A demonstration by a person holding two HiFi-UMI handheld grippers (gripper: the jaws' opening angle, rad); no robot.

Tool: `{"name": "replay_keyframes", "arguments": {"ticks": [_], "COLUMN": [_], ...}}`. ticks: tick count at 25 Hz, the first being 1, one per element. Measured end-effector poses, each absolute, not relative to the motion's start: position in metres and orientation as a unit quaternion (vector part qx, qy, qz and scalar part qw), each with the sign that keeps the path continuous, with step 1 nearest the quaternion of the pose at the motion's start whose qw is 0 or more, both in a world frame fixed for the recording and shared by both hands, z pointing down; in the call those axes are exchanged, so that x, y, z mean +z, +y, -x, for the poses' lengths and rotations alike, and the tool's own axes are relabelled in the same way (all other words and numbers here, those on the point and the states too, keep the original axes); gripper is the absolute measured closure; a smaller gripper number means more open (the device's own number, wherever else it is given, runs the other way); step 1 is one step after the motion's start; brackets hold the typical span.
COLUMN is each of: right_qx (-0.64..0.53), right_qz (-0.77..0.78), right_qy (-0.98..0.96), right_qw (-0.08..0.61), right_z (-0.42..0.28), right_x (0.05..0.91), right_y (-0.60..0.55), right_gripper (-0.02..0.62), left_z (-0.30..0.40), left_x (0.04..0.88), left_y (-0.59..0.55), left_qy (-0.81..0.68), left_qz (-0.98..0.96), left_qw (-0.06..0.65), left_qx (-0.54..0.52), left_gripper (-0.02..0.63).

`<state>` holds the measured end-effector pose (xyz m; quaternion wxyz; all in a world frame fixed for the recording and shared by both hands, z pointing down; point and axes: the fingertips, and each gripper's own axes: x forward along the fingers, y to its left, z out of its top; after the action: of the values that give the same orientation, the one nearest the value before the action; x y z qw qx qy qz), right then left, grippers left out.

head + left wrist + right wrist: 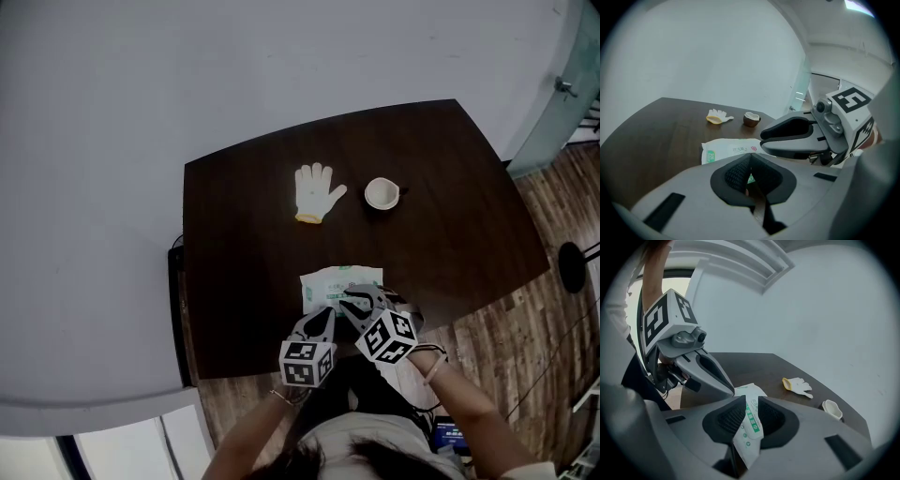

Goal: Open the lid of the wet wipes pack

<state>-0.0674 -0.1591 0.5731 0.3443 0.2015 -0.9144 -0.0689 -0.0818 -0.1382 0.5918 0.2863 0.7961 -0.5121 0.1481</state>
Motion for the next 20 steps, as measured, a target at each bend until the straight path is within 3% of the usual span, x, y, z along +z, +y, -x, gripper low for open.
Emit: {"name": "replay_keyframes", "arguments": {"ticks": [20], "right_qx": [-0.087], "right_qz": [-0.158], "right_qy": [-0.894], "right_qw": [0.411], "right_z": [0.072], "right_x": [0.628], "right_y": [-0.160], "right_gripper": [0.496], "left_z": [0.079], "left_x": [0.637], "left_y": [-0.148], "left_qy": [-0.492], "left_qz": [-0.793], "left_qw": [0.311], "left_qx": [0.179], "left_gripper": [0.588]}}
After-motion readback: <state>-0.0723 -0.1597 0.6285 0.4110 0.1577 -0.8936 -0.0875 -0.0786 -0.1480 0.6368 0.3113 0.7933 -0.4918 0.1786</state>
